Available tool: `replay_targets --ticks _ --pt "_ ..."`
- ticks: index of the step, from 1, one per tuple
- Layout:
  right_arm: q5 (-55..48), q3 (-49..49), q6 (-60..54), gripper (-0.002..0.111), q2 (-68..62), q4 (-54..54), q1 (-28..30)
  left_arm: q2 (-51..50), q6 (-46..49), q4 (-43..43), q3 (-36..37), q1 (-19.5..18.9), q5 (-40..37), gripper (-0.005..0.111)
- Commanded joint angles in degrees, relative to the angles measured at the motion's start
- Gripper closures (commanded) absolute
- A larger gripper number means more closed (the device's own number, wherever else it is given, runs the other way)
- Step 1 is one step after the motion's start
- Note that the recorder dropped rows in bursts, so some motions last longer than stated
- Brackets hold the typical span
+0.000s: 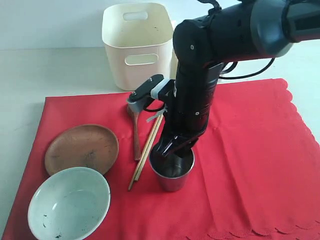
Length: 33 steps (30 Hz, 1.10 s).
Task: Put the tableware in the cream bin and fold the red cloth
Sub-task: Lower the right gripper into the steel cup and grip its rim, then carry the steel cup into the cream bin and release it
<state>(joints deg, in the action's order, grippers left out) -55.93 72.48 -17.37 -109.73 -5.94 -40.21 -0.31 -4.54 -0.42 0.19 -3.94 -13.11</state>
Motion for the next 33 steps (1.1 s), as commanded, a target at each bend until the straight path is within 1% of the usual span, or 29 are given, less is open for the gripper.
replay_targets --ticks 1,8,10,13,17,26,30,33 --pt "0.36 -0.09 -0.43 0.108 3.39 0.48 -0.15 0.31 0.01 -0.34 -0.19 -0.02 0.69 0.105" --pt "1.63 -0.09 -0.43 0.108 9.15 2.09 -0.15 0.31 0.01 -0.34 -0.19 -0.02 0.69 0.105" --pt "3.60 -0.09 -0.43 0.108 10.69 3.35 -0.15 0.31 0.01 -0.34 -0.19 -0.02 0.69 0.105" --pt "9.15 -0.09 0.61 0.108 12.31 5.94 -0.15 0.31 0.01 -0.34 -0.19 -0.02 0.69 0.105" --pt "16.54 0.06 5.51 0.108 12.83 11.38 -0.15 0.31 0.01 -0.34 -0.19 -0.02 0.69 0.105" --pt "27.53 5.15 15.63 0.108 12.83 23.34 -0.05 0.31 0.01 -0.34 -0.19 -0.02 0.69 0.105" --pt "30.85 7.50 21.43 0.108 12.83 29.00 -0.05 0.31 0.01 -0.34 -0.19 -0.02 0.69 0.105" --pt "31.89 10.12 23.50 0.108 11.64 32.36 0.05 0.31 0.01 -0.34 -0.19 -0.02 0.69 0.105"
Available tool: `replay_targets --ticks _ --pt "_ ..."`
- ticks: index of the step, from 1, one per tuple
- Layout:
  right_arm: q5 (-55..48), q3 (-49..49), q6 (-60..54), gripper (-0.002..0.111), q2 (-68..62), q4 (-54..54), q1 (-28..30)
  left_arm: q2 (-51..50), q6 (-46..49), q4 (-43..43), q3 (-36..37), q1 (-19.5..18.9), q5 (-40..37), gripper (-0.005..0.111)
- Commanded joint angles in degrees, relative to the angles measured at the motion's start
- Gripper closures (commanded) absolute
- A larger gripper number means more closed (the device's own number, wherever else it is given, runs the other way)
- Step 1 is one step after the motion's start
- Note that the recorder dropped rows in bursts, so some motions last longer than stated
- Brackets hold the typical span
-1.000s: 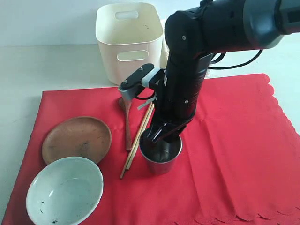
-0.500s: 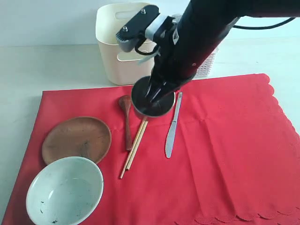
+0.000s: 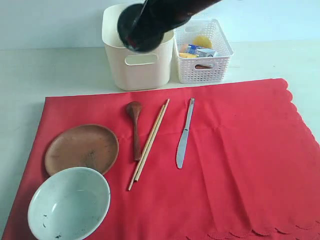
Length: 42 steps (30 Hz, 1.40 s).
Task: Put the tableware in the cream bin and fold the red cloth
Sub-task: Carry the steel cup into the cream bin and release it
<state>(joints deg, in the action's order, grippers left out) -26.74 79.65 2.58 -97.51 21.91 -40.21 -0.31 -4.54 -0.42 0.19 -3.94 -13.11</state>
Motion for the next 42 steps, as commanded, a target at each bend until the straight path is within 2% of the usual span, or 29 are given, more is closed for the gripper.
replay_targets --ticks 1,8,12,16,24,34,42 --pt "2.70 5.35 4.64 0.108 -2.25 6.69 0.04 0.31 0.01 -0.34 -0.19 -0.02 0.69 0.105" --pt "2.70 16.79 7.50 0.108 -14.33 11.55 0.55 0.31 0.01 -0.34 -0.19 -0.02 0.69 0.105" --pt "2.70 22.69 18.35 0.108 -21.51 11.53 4.24 0.31 0.01 -0.34 -0.19 -0.02 0.69 0.105" --pt "2.99 24.09 26.17 0.108 -24.17 11.71 5.89 0.31 0.01 -0.34 -0.19 -0.02 0.69 0.105" --pt "3.24 24.09 26.13 0.107 -24.55 11.71 5.89 0.31 0.01 -0.34 -0.19 -0.02 0.69 0.105" --pt "2.89 24.09 26.13 0.066 -24.55 11.71 5.89 0.31 0.01 -0.34 -0.19 -0.02 0.69 0.105" --pt "2.89 24.09 26.00 0.050 -24.55 11.71 5.89 0.31 0.01 -0.34 -0.19 -0.02 0.69 0.105"
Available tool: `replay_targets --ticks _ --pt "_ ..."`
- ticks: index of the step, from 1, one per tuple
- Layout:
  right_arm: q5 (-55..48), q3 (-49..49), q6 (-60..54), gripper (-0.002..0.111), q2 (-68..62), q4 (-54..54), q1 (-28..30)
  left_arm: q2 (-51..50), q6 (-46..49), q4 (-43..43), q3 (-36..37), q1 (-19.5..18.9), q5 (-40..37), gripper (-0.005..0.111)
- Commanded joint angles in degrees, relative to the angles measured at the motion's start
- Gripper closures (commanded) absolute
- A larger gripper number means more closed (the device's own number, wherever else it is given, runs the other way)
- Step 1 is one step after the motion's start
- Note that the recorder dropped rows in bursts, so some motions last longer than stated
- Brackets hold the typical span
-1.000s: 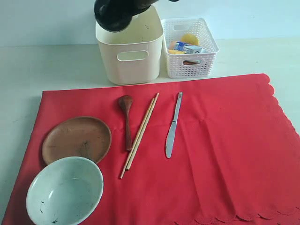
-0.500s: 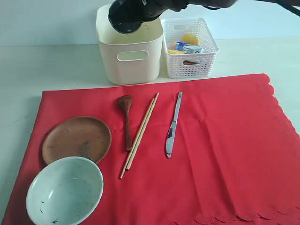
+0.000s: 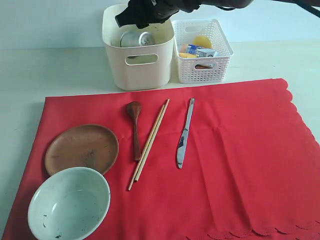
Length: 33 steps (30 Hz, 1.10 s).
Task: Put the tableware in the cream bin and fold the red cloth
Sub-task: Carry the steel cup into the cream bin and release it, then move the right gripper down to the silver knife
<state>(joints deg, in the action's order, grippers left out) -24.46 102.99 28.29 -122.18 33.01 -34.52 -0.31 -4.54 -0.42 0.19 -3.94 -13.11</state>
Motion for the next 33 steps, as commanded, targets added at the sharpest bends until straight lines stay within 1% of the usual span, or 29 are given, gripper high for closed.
replay_targets --ticks 1,12,15,18,21,26,28,33 --pt "0.17 0.75 0.29 0.049 0.26 0.34 0.20 0.31 0.01 -0.34 -0.19 -0.02 0.69 0.105" --pt "-15.22 0.75 0.05 0.050 6.13 0.54 0.20 0.31 0.01 -0.34 -0.19 -0.02 0.69 0.105" --pt "-17.43 0.75 -0.28 0.052 8.02 0.54 0.20 0.31 0.01 -0.34 -0.19 -0.02 0.69 0.105" --pt "-19.37 0.75 -2.14 0.056 10.13 0.54 0.20 0.31 0.01 -0.34 -0.19 -0.02 0.69 0.105" --pt "-22.02 0.75 -3.20 0.066 12.09 0.42 0.20 0.31 0.01 -0.34 -0.19 -0.02 0.69 0.105" --pt "-26.00 0.75 -3.20 0.099 14.94 0.42 0.20 0.31 0.01 -0.34 -0.19 -0.02 0.69 0.105" --pt "-27.15 0.75 -2.59 0.108 15.75 0.42 0.20 0.31 0.01 -0.34 -0.19 -0.02 0.69 0.105" --pt "-29.55 -0.56 -2.03 0.108 16.40 -0.04 0.20 0.31 0.01 -0.34 -0.19 -0.02 0.69 0.105"
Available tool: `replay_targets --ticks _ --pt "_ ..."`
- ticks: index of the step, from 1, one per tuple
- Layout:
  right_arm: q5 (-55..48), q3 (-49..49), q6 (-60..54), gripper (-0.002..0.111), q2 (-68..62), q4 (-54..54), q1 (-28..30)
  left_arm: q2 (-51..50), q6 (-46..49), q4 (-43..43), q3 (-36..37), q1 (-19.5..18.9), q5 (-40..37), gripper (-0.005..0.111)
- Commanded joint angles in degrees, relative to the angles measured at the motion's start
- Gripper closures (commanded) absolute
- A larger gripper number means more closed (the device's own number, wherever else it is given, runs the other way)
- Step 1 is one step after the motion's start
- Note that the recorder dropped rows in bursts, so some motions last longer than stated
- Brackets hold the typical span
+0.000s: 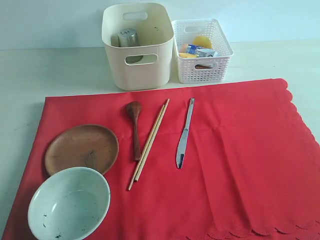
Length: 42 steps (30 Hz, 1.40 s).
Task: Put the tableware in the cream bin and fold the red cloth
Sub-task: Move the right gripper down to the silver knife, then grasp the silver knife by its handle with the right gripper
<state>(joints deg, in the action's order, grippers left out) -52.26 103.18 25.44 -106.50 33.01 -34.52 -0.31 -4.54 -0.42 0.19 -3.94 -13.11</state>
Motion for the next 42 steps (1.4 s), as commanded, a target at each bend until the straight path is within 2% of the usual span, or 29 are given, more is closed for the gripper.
replay_targets --ticks 1,7,15,22,28,36,42 --pt "-1.85 -1.39 1.38 0.108 0.71 -0.21 0.20 0.31 0.01 -0.34 -0.19 -0.02 0.69 0.105" --pt "1.94 -10.31 3.85 0.108 0.71 -7.60 0.20 0.31 0.01 -0.34 -0.19 -0.02 0.69 0.105" --pt "6.62 -24.10 11.22 0.108 0.60 -10.68 0.20 0.31 0.01 -0.34 -0.19 -0.02 0.69 0.105" --pt "11.04 -30.15 11.22 0.108 0.11 -16.61 0.20 0.31 0.01 -0.34 -0.19 -0.02 0.69 0.105" --pt "12.12 -30.32 16.73 0.092 -3.90 -16.31 0.20 0.31 0.01 -0.34 -0.19 -0.02 0.69 0.105" --pt "14.91 -30.32 17.29 0.072 -9.30 -16.86 0.20 0.31 0.01 -0.34 -0.19 -0.02 0.69 0.105" --pt "18.58 -30.32 18.30 0.069 -11.35 -16.64 0.20 0.31 0.01 -0.34 -0.19 -0.02 0.69 0.105"
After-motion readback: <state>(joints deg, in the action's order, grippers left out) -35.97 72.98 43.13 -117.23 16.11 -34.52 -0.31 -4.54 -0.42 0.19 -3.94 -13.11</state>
